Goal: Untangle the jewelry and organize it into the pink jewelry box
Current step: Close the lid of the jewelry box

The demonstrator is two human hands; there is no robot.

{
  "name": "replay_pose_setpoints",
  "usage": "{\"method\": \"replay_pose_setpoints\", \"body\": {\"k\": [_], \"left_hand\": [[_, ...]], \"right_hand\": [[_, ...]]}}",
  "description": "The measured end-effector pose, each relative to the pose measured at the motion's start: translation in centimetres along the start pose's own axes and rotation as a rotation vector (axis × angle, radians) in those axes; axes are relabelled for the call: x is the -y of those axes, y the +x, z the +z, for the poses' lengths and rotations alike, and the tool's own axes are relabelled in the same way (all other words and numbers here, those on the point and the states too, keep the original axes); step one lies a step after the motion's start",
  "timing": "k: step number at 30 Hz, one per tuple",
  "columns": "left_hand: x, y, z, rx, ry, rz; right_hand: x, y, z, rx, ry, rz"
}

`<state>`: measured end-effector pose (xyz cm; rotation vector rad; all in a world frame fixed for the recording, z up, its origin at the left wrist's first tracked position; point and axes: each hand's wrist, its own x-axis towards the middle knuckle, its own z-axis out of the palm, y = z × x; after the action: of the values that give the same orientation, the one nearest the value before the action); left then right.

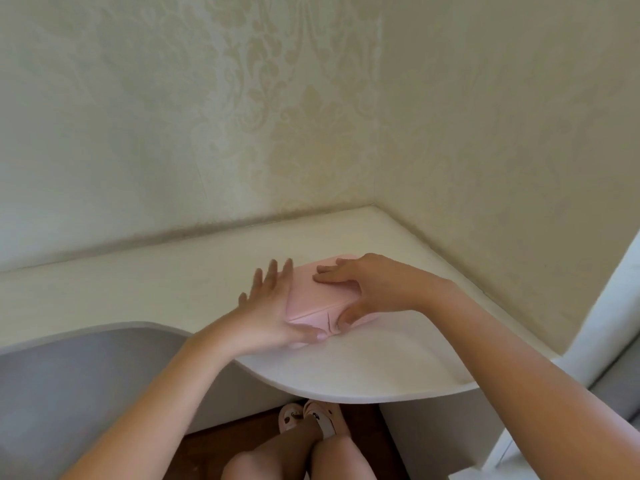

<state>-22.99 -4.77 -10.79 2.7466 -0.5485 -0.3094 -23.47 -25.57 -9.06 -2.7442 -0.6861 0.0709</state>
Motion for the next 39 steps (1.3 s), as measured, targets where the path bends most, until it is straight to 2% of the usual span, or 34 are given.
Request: {"method": "replay_pose_setpoints", "body": {"k": [2, 5, 8, 12, 14, 18, 21, 26, 33, 39], "left_hand": [[0.9, 0.8, -1.0, 0.072, -0.075, -0.061], [1.3, 1.6, -1.2, 0.116, -0.083, -0.01], [1.1, 1.8, -0.4, 0.026, -0.105, 0.053], [1.7, 3.3, -0.7, -0.114, -0.162, 0.066], [2.0, 5.1, -2.1, -0.167, -0.203, 0.043], [1.8, 10.4, -4.9, -0.233, -0.337, -0.008], [1.4, 15.2, -5.6, -0.236, -0.441, -0.05], [0.6, 21.9, -5.0, -0.234, -0.499, -0.053], [-0.9, 28.3, -5.5, -0.205, -0.309, 0.053], [-1.3, 31.1, -4.5, -0.186, -0.3, 0.175]], "right_hand": [[-0.4, 0.2, -1.3, 0.011, 0.122, 0.068], [-2.4, 1.5, -3.4, -0.145, 0.264, 0.139], [-6.0, 3.6, -4.8, -0.256, 0.369, 0.291], [-11.6, 6.0, -4.6, -0.184, 0.402, 0.644], [-13.2, 6.8, -3.4, -0.232, 0.366, 0.742], [-13.5, 8.1, 0.6, -0.531, 0.185, 0.678], [-13.9, 9.5, 1.9, -0.518, 0.031, 0.614], [-14.7, 10.5, 2.3, -0.54, -0.022, 0.606], [-15.1, 10.4, 2.3, -0.538, -0.022, 0.568], [-15.4, 10.6, 2.5, -0.546, -0.022, 0.553]]}}
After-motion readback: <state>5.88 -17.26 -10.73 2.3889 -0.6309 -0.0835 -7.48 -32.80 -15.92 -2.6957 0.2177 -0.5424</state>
